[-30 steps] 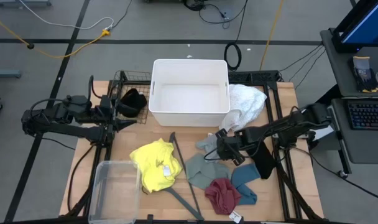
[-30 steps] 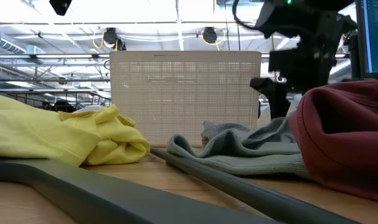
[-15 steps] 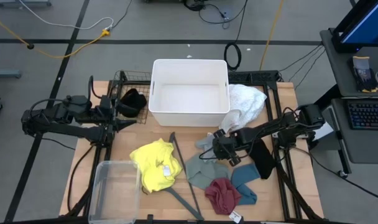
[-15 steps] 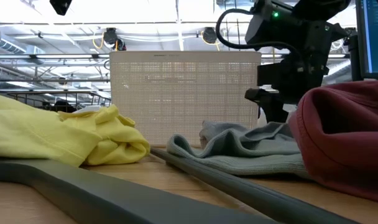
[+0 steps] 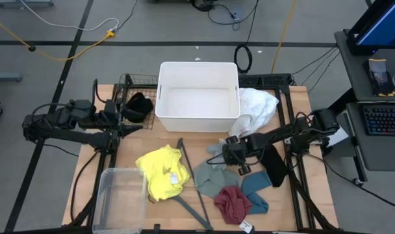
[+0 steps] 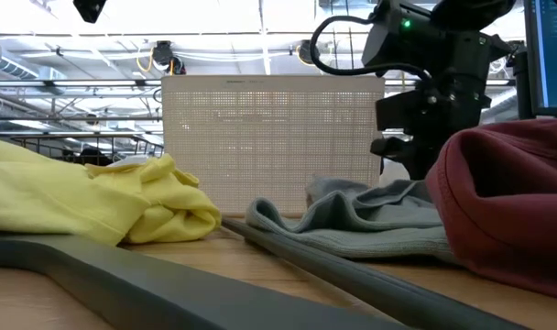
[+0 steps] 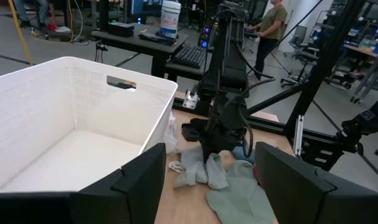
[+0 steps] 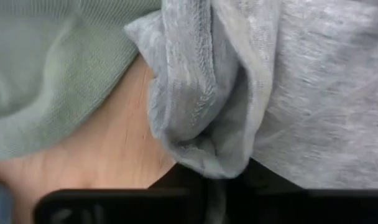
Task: Pick & Place Cloths
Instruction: Put the gray underwear into the wired basket
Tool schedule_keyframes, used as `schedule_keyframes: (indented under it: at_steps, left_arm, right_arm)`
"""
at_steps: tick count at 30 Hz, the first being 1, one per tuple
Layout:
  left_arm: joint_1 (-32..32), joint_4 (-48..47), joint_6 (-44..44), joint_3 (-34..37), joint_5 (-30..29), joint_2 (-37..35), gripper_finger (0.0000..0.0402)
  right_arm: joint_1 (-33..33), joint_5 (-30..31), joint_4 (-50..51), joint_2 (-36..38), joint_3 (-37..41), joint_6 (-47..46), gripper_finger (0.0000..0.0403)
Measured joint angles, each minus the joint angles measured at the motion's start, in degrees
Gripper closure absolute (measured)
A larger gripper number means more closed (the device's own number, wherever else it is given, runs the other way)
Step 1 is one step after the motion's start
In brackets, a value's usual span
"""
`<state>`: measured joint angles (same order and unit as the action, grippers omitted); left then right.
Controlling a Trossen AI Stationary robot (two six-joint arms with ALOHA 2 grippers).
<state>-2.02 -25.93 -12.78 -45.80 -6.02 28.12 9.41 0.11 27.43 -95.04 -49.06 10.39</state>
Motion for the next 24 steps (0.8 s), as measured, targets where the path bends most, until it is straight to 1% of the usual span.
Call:
schedule_keyframes:
  at_steps: [2,6,8,11,13,19,24]
  left_arm:
    - [0.0,0.0,0.0,0.0,0.0,0.0,0.0151]
    - [0.0,0.0,0.0,0.0,0.0,0.0,0.0151]
    - [0.0,0.0,0.0,0.0,0.0,0.0,0.0151]
    - [0.0,0.1,0.0,0.0,0.0,0.0,0.0151]
    - [0.0,0.1,-0.4,0.0,0.0,0.0,0.0151]
    - [0.0,0.1,-4.2,0.0,0.1,0.0,0.0151]
    - [0.0,0.1,-7.4,0.0,0.1,0.0,0.0151]
  right_arm:
    - [0.0,-1.3,0.0,0.6,0.0,-2.2,0.0394]
    - [0.0,-3.8,0.5,3.8,0.3,-7.5,0.0392]
    - [0.1,-6.4,1.8,6.0,0.5,-9.1,0.0395]
    - [0.0,-9.2,0.5,10.6,0.3,-11.3,0.0398]
    - [0.1,-9.7,0.3,13.6,0.3,-14.0,0.0398]
    - [0.0,-14.9,-0.5,23.2,0.3,-21.0,0.04]
    - [0.0,-22.8,-6.5,30.4,0.3,-26.2,0.0401]
